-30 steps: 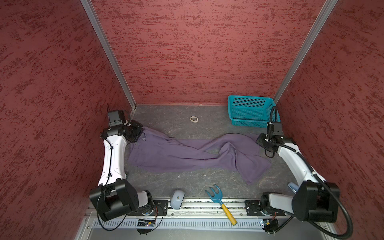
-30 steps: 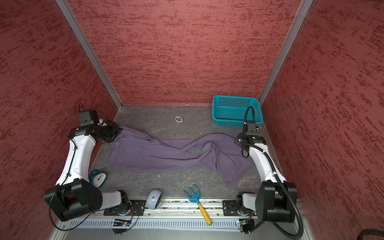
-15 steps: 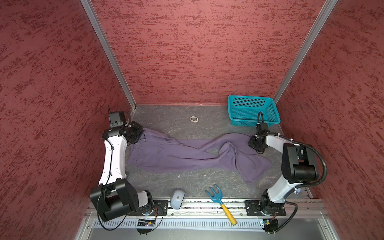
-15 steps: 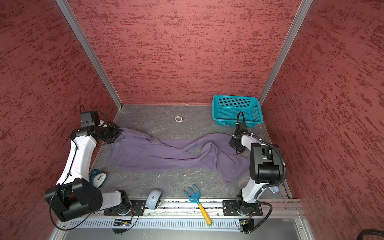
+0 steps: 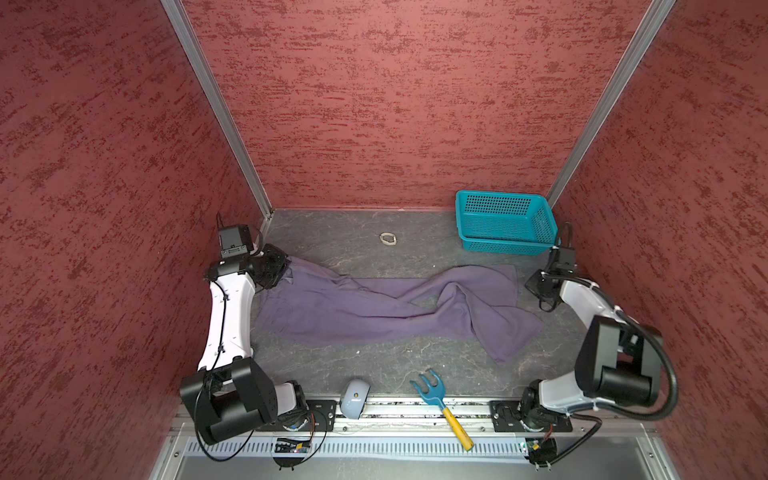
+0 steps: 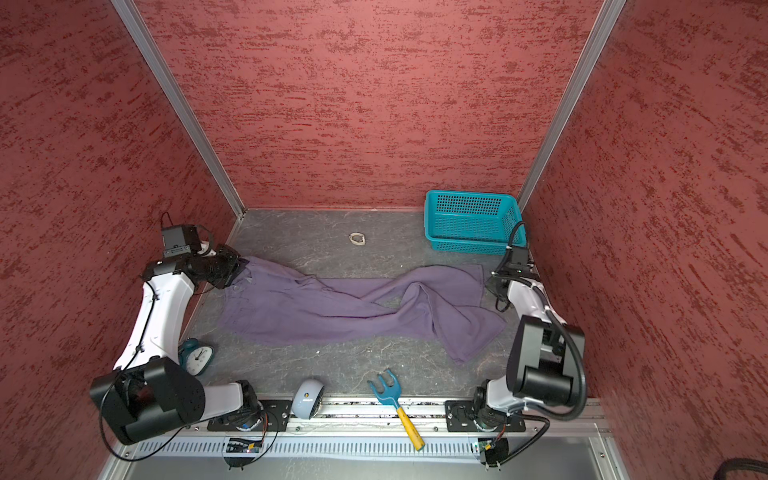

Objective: Fold and stack the trousers

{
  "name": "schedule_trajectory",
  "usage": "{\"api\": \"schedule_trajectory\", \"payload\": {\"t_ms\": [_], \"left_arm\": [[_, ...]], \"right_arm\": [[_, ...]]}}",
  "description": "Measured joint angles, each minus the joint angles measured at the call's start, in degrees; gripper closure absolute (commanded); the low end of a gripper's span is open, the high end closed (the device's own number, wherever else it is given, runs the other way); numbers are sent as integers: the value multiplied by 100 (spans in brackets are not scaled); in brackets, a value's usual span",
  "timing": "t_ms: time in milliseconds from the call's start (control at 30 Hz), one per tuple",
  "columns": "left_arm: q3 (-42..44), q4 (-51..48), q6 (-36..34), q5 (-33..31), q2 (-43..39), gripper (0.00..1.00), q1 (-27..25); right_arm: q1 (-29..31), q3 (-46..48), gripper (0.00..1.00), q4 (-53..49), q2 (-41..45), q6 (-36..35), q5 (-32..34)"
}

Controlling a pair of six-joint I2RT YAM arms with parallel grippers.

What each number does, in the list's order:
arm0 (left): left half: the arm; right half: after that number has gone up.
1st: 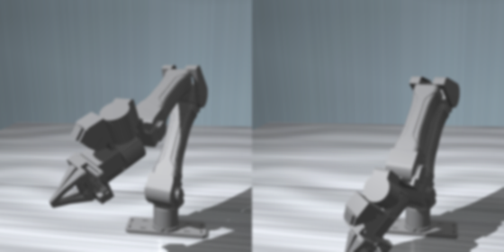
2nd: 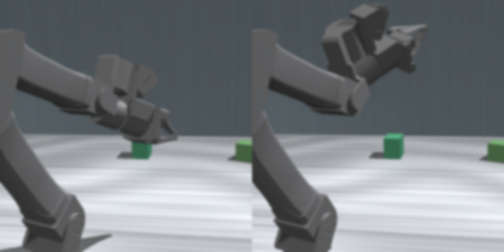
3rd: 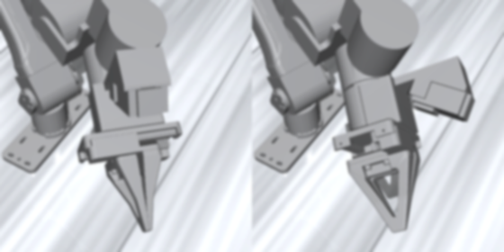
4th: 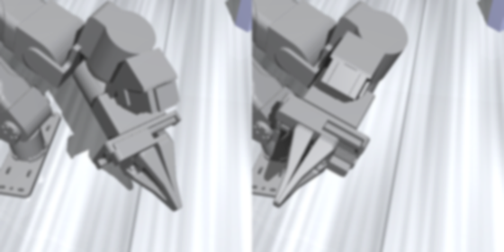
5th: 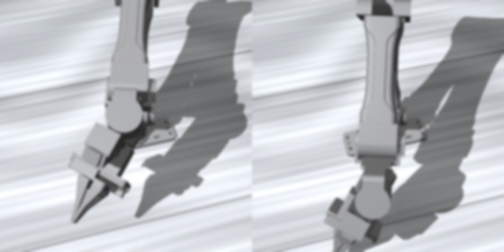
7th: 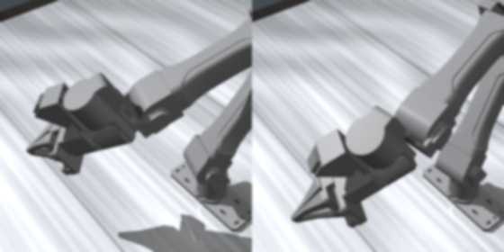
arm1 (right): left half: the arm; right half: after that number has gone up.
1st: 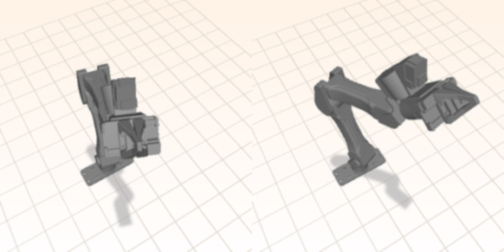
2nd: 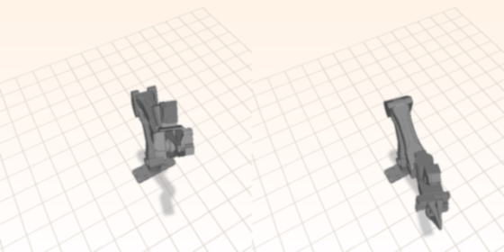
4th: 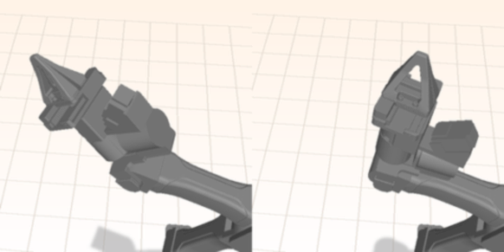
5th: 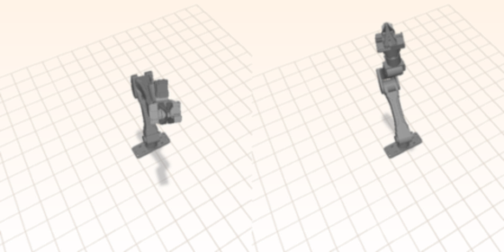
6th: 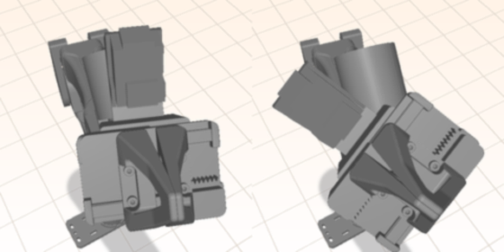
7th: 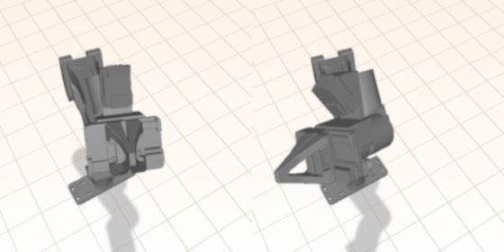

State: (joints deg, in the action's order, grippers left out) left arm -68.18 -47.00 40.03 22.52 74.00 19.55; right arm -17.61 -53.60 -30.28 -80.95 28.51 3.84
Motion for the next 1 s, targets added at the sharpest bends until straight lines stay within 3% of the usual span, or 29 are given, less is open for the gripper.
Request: {"api": "schedule_trajectory", "payload": {"t_ms": [133, 267, 333, 400, 500, 733, 1000], "left_arm": [[-9, -11, 0, 48, -92, 100, 4], [-42, -44, -2, 70, -142, 100, 4], [-42, -59, -2, 68, -195, 100, 7], [-39, -55, -2, 81, -254, 100, 7], [-39, -52, 0, 105, -297, 100, 7], [-37, -44, 0, 140, -282, 100, 7], [-11, -28, -4, 146, -271, 100, 7]], "right_arm": [[-584, -385, 100, -199, 846, -33, 138], [-780, -708, 100, -254, 1196, -33, 103], [-765, -734, 79, -256, 1158, -26, -33], [-708, -597, 49, -243, 1003, -44, -157], [-507, -144, 36, -260, 776, -96, -247], [225, 726, 34, -225, 116, -42, -398], [1123, 737, 38, 201, -831, 245, -433]]}}
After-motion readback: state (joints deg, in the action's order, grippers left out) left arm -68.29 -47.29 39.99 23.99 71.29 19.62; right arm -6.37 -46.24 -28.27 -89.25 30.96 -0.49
